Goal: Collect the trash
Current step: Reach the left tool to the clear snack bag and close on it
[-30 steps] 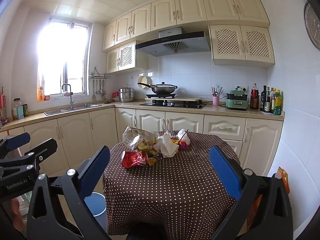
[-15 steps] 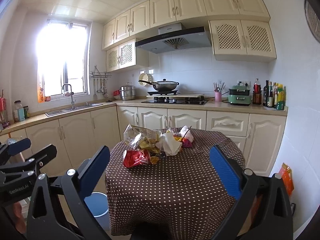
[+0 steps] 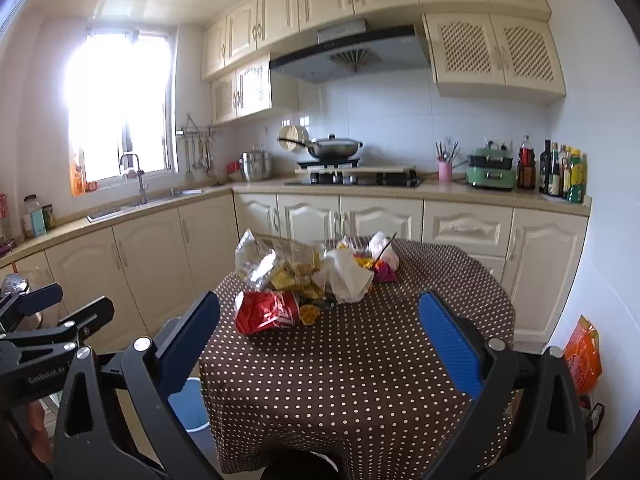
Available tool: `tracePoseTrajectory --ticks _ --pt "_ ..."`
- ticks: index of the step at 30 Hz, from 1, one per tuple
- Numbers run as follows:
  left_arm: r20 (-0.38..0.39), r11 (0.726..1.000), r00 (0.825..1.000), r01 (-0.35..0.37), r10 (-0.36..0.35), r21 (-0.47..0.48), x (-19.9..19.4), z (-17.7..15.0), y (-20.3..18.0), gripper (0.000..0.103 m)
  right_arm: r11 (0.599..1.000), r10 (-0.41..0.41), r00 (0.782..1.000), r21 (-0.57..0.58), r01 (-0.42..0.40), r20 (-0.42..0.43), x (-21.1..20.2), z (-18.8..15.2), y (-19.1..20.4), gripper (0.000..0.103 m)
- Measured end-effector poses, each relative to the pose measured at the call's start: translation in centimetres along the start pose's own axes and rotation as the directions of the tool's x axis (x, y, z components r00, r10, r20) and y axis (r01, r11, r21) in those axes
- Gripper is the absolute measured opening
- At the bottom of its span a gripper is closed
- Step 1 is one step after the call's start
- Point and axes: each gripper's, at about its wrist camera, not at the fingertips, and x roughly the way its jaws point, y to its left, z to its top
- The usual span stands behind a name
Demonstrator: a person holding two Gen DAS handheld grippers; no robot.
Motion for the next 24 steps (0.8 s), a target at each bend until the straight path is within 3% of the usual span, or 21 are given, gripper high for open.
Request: tracePoseTrajectory --ticks 9,16,24 --pt "-0.116 0.999 0.993 0.021 -0.018 0.029 6.7 1.0 -0.9 0.089 0.999 -0.019 0.991 0.047 0.026 -0.135 6.6 -0.1 -2.5 0.096" --pt "-0.232 0.991 0.964 0.132 -0.128 0.005 13.3 1.3 -2.4 0.088 0.993 -0.052 0.978 0.092 0.072 -0.200 11.2 0.0 -5.3 0.096" --pt "-0.245 0.972 0.942 0.235 -0.230 -0.010 17.7 3.5 -5.6 0.088 0.987 -0.104 0.965 0.094 0.130 -0.240 15.2 0.1 -7.6 0.096"
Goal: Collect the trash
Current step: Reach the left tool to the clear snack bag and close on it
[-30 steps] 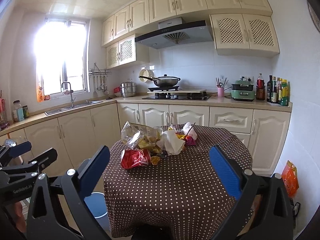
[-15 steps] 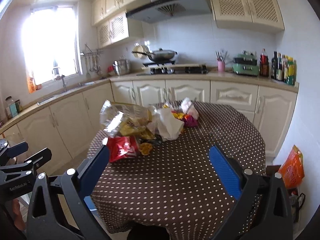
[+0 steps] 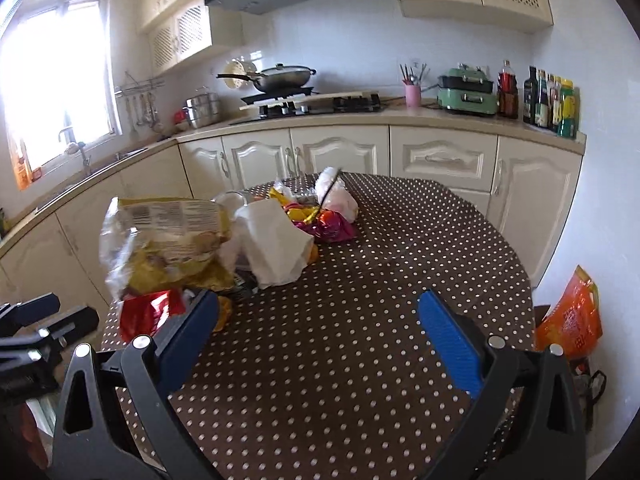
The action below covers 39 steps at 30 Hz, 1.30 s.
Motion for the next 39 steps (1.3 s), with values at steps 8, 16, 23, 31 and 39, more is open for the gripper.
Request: tracePoseTrajectory --ticks 8,16,23,31,39 --pt "0.024 0.998 0.999 0.027 -0.026 -0.055 3.6 4.3 -1.5 0.088 1.000 0.017 1.000 0.014 -0.017 -0.010 2.3 1.5 -0.5 0.096" --pt "-0.022 0.998 0.999 0.026 -0.028 -0.058 6.7 6.0 -1.6 0.068 0.999 0.032 0.999 0.024 -0.031 -0.022 3.7 2.5 -0.5 0.096" --pt "0.058 0.989 0.994 0.095 -0.089 -0.111 4.9 6.0 0.5 0.030 0.999 0.047 0.998 0.006 -0.046 -0.037 4.1 2.7 0.9 0.096" --pt "0.186 0.995 0.983 0.006 0.012 -0.096 0.2 5.6 2.6 0.029 0.993 0.117 0.991 -0.013 -0.119 -0.068 4.3 2.4 4.2 0.096" --pt "0.154 0.999 0.988 -0.008 0.013 -0.034 0.2 3.9 1.9 0.029 0.980 0.200 0.978 -0.013 -0.201 -0.053 4.5 3.8 6.2 0.096"
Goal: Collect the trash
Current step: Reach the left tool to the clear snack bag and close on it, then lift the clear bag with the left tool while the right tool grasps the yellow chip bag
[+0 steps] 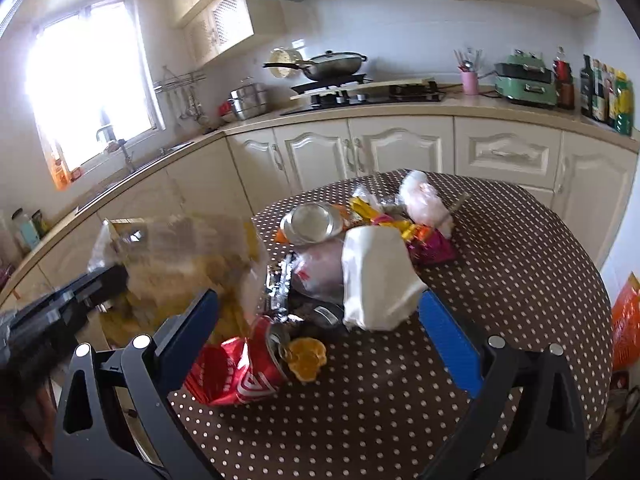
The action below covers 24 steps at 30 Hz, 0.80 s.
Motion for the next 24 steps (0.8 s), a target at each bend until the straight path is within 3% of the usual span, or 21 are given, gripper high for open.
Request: tracePoseTrajectory --ticks 3,7,12,17,24 --pt "-0.016 1.000 1.000 0.015 -0.015 0.019 0.0 -0.9 -0.3 0.029 0.999 0.028 0.999 -0.018 -0.029 -0.035 1.1 0.0 0.5 0.096" --pt "-0.028 1.000 0.999 0.023 -0.023 0.009 0.1 -1.9 0.0 0.029 0.996 0.068 0.996 -0.047 -0.071 -0.064 2.4 0.1 1.4 0.072" --pt "-0.025 0.999 0.999 0.035 -0.035 0.003 -0.1 -2.1 0.5 0.029 0.987 0.122 0.989 -0.093 -0.129 -0.081 3.3 0.3 3.2 0.064" --pt "-0.021 0.999 0.999 0.046 -0.046 0.000 -0.2 -2.0 0.8 0.029 0.980 0.135 0.985 -0.130 -0.148 -0.104 4.4 0.3 4.4 0.047" --pt "-0.017 0.998 0.998 0.065 -0.065 -0.005 -0.1 -2.0 1.1 0.029 0.977 0.094 0.994 -0.185 -0.104 -0.059 3.7 0.5 5.3 0.044"
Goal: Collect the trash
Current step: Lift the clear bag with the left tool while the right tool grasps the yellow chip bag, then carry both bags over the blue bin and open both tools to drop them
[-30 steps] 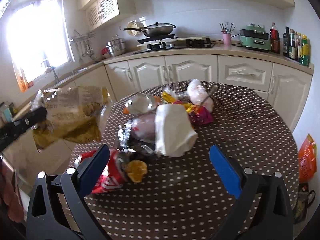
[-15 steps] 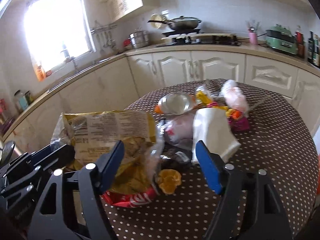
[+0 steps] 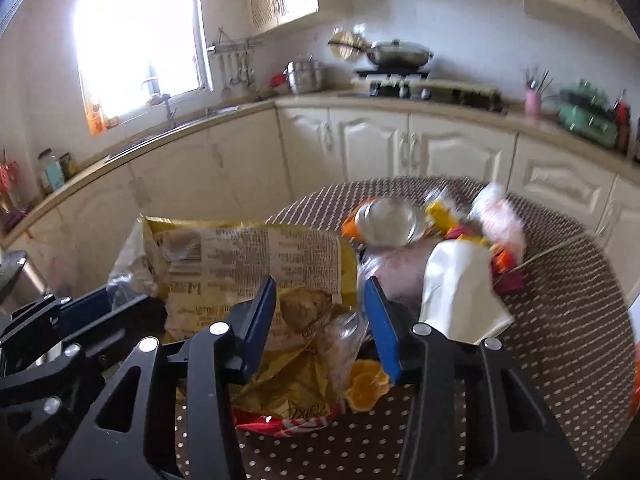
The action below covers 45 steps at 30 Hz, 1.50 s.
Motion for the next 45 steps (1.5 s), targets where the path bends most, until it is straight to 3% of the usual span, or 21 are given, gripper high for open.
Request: tracePoseTrajectory --ticks 3,7,14,18,21,25,28,32,35,41,45 --pt "0.004 1.000 1.000 0.004 -0.004 -0.009 0.0 0.0 0.2 0.029 1.000 0.032 0.999 0.002 -0.031 -0.034 0.6 -0.2 0.1 0.044" --pt "0.008 1.000 1.000 0.012 -0.012 -0.010 -0.1 0.1 0.2 0.029 0.998 0.056 0.996 0.002 -0.056 -0.069 1.3 -0.4 0.4 0.025" --pt "0.008 0.998 0.999 0.040 -0.040 -0.047 -0.1 0.0 1.4 0.028 0.997 0.079 0.992 0.005 -0.079 -0.102 2.2 -0.3 0.9 0.022" --pt "0.049 0.995 0.997 0.057 -0.053 -0.080 -1.0 0.4 2.2 0.028 0.997 0.071 0.997 -0.015 -0.072 -0.032 0.1 0.8 1.7 0.022" --pt "0.107 0.994 0.994 0.037 -0.026 -0.104 -2.6 1.1 3.3 0.028 0.995 0.089 0.996 -0.039 -0.088 0.023 -1.6 2.0 3.2 0.022" --pt "0.144 0.987 0.985 -0.079 0.099 -0.141 -5.0 1.5 6.6 0.028 0.984 0.157 0.985 -0.095 -0.150 0.066 -2.5 3.8 7.1 0.022" --pt "0.136 0.967 0.968 -0.185 0.209 -0.174 -6.2 0.9 10.0 0.028 0.970 0.219 0.975 -0.119 -0.213 0.042 -1.0 4.1 10.7 0.022" --pt "0.061 0.921 0.938 -0.320 0.341 -0.223 -6.6 -1.1 15.6 0.028 0.941 0.309 0.950 -0.133 -0.312 -0.047 3.2 2.7 16.4 0.022" --pt "-0.045 0.862 0.898 -0.434 0.438 -0.262 -5.8 -3.8 20.7 0.028 0.919 0.349 0.927 -0.143 -0.367 -0.135 7.0 0.7 20.6 0.022" --pt "-0.252 0.768 0.825 -0.564 0.506 -0.305 -2.8 -9.6 29.2 0.028 0.892 0.377 0.868 -0.127 -0.435 -0.323 14.6 -4.6 26.8 0.022" --pt "-0.363 0.744 0.795 -0.594 0.486 -0.306 0.6 -13.4 33.3 0.028 0.898 0.344 0.838 -0.112 -0.426 -0.424 20.3 -8.3 28.4 0.022"
